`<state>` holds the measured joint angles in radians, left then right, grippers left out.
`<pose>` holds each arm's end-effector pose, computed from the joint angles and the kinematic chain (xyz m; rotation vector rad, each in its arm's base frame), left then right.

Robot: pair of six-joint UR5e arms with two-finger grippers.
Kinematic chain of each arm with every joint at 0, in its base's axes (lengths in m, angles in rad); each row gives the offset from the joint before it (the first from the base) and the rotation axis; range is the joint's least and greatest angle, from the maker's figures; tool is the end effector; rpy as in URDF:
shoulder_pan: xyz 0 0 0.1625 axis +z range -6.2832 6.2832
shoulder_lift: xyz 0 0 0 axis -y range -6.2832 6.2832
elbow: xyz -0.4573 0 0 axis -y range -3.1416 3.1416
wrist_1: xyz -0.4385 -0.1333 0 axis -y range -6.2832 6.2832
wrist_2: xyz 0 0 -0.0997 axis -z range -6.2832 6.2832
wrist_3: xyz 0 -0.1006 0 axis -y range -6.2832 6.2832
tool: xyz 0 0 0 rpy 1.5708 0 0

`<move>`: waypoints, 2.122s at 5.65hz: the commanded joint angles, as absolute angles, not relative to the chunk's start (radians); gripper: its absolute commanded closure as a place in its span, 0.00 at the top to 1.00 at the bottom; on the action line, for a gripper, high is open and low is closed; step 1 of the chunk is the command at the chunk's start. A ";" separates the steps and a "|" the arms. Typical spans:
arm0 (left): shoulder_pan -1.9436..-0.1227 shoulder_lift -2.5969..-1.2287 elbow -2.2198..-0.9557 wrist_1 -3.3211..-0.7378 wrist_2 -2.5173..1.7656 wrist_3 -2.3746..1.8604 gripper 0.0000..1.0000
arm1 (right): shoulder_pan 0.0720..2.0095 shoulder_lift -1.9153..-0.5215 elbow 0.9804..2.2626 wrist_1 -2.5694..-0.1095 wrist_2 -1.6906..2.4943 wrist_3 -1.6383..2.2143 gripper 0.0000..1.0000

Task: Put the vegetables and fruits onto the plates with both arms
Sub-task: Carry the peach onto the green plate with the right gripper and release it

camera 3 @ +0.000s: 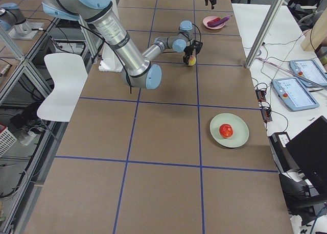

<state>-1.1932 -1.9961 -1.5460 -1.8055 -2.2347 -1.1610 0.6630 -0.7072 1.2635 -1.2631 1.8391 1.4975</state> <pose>0.1991 -0.6953 0.4127 -0.0068 0.8950 -0.5206 -0.6110 -0.6124 0.2152 0.0751 -0.8987 0.4338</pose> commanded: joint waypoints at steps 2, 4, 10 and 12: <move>-1.160 -1.893 -1.763 -1.704 -2.237 -1.161 1.00 | 0.930 -0.814 1.232 -1.269 1.896 1.133 0.00; -1.137 -1.873 -1.796 -1.704 -2.234 -1.169 1.00 | 1.020 -0.816 1.096 -1.264 1.838 1.082 0.00; -1.112 -1.873 -1.796 -1.706 -2.227 -1.180 1.00 | 1.072 -0.848 0.851 -1.066 1.752 1.060 0.99; -1.117 -1.867 -1.830 -1.703 -2.233 -1.178 1.00 | 1.086 -0.888 0.949 -1.071 1.785 1.008 1.00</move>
<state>-1.1145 -1.8706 -1.8107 -1.7048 -2.2301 -1.1792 1.0774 -0.8636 0.8900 -1.0692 1.7659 1.0402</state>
